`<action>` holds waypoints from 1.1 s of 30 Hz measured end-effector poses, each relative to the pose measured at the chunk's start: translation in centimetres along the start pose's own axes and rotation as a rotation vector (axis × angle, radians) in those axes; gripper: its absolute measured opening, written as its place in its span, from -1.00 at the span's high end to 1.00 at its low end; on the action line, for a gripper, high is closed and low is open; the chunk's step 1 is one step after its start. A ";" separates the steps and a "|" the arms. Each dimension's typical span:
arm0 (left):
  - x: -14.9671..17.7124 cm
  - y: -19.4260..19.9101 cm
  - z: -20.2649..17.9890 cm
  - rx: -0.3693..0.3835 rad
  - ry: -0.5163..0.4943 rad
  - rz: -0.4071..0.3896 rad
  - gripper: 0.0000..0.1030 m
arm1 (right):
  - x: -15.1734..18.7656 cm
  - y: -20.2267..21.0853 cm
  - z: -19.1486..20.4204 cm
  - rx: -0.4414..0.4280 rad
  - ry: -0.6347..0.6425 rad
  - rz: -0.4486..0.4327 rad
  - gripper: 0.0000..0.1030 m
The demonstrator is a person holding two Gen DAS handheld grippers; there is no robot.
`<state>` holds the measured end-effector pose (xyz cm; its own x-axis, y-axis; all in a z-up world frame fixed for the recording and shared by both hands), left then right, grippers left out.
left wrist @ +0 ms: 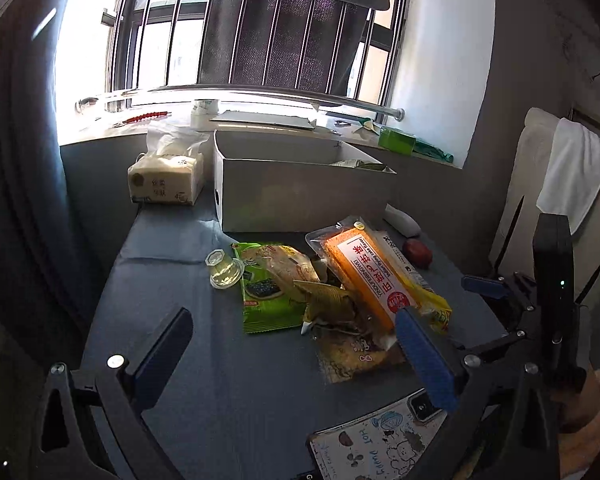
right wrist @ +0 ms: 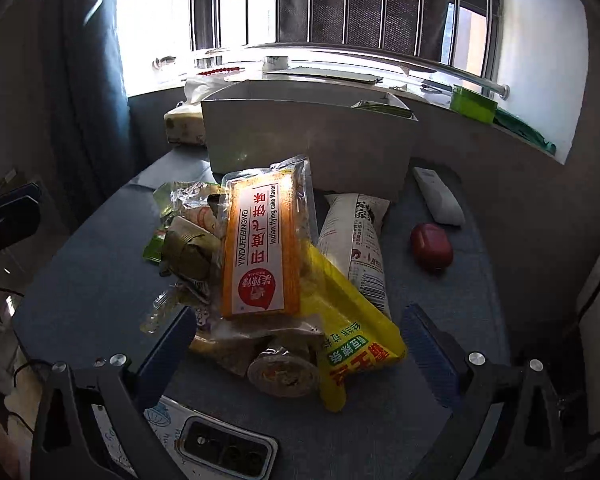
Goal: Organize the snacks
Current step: 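Grasp the orange Indian flying cake pack with the right gripper, then place the orange cake pack into the box while left drops a yellow bag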
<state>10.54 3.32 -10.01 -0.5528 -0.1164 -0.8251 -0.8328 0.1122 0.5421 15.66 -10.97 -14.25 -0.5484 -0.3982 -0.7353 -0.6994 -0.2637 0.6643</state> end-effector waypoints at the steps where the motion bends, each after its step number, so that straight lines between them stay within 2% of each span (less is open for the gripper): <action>1: 0.1 0.2 0.0 -0.002 -0.002 -0.003 -1.00 | -0.2 -0.1 0.6 0.013 0.034 -0.004 -1.00; 9: 0.3 0.7 0.4 -0.031 -0.018 -0.009 -1.00 | -1.4 -2.6 3.9 0.133 0.256 0.027 -1.00; 15: 0.9 0.3 0.8 -0.039 -0.015 0.011 -1.00 | -1.3 -5.8 3.2 0.157 0.239 0.119 -1.00; 18: 1.1 -0.2 0.8 -0.038 -0.013 0.024 -1.00 | -1.3 -6.4 2.8 0.114 0.193 0.133 -0.96; 19: 1.2 -0.3 0.7 -0.037 -0.013 0.026 -1.00 | -1.1 -6.4 2.8 0.102 0.193 0.141 -0.63; 20: 1.3 -0.5 0.7 -0.034 -0.013 0.029 -1.00 | -1.0 -6.2 2.9 0.102 0.197 0.139 -0.52; 25: 1.4 -1.4 0.2 -0.033 -0.033 0.052 -1.00 | -1.0 -4.7 3.1 0.032 0.158 0.103 -0.21; 28: 1.5 -2.2 -0.2 -0.008 -0.034 0.069 -1.00 | -1.6 -3.4 2.0 -0.025 0.085 0.062 -0.14; 33: 1.6 -4.9 -1.4 0.053 -0.024 0.137 -1.00 | -2.7 -0.8 -1.1 -0.220 -0.156 0.010 -0.13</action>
<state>13.73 1.25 -13.74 -0.6600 -0.0723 -0.7478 -0.7463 0.1779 0.6414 18.22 -10.70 -12.70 -0.6303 -0.2663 -0.7293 -0.5868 -0.4516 0.6721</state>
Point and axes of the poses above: each gripper's, at about its wrist camera, not at the fingertips, and y roughly against the way its jaws point, z to its left, x to its underside, the point moved 7 cm from there along -y, roughly the way its jaws point, and after that the axes turned 2 degrees about -z, right-handed, at the moved point
